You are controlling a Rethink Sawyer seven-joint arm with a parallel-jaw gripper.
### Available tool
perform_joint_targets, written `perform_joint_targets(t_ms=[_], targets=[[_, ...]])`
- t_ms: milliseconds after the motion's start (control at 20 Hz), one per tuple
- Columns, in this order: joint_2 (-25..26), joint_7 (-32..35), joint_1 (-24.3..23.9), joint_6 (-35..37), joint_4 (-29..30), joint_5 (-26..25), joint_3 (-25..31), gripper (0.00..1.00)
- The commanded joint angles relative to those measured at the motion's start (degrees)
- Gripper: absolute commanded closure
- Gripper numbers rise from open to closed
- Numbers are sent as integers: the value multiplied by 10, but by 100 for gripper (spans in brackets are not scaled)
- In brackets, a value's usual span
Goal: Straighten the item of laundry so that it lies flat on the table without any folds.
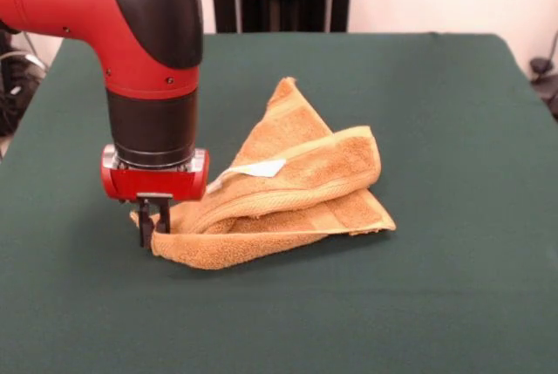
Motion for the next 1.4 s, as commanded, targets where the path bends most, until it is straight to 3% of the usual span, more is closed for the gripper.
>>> perform_joint_targets(t_ms=[50,100,900,1400], targets=[[26,-36,22,54,-8,-10,53,100],[24,-38,24,67,-6,-8,52,0],[-3,-8,31,51,26,-6,40,0],[-97,20,57,104,87,16,12,0]])
